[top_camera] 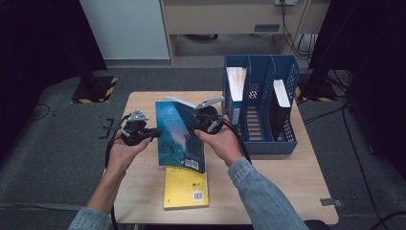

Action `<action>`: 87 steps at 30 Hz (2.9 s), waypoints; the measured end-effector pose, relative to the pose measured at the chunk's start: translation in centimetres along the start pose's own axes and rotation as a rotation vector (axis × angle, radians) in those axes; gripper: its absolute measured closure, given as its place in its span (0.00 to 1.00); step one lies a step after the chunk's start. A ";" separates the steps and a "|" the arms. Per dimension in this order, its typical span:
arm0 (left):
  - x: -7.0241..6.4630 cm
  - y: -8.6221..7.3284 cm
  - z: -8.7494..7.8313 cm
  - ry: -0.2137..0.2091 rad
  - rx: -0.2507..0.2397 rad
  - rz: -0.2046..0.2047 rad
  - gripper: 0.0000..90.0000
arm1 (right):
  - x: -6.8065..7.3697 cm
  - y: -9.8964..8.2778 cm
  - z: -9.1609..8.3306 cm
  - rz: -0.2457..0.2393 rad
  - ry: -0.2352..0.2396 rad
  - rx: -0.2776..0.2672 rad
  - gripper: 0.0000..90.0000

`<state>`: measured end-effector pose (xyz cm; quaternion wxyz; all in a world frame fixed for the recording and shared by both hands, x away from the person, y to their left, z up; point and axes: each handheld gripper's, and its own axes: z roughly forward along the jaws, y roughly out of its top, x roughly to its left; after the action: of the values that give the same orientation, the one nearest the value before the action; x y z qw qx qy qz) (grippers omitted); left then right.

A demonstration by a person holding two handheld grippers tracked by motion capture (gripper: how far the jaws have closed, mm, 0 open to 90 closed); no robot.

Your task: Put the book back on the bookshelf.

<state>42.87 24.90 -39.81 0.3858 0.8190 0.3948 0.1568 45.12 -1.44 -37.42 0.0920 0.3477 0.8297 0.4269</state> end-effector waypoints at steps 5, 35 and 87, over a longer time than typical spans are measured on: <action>0.3 0.6 -0.1 0.021 -0.012 0.000 0.92 | -0.2 0.6 0.1 0.002 -0.008 -0.015 0.79; -1.5 -1.8 -1.4 0.025 -0.089 -0.032 0.91 | 2.0 -0.6 -2.1 -0.092 0.062 -0.011 0.73; -1.5 -2.7 -1.6 0.016 -0.133 -0.066 0.88 | 2.6 2.7 -1.7 -0.119 0.085 0.053 0.78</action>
<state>39.57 25.62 -40.69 0.4412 0.7767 0.4133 0.1765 43.77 0.27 -33.90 0.0728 0.2816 0.8631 0.4128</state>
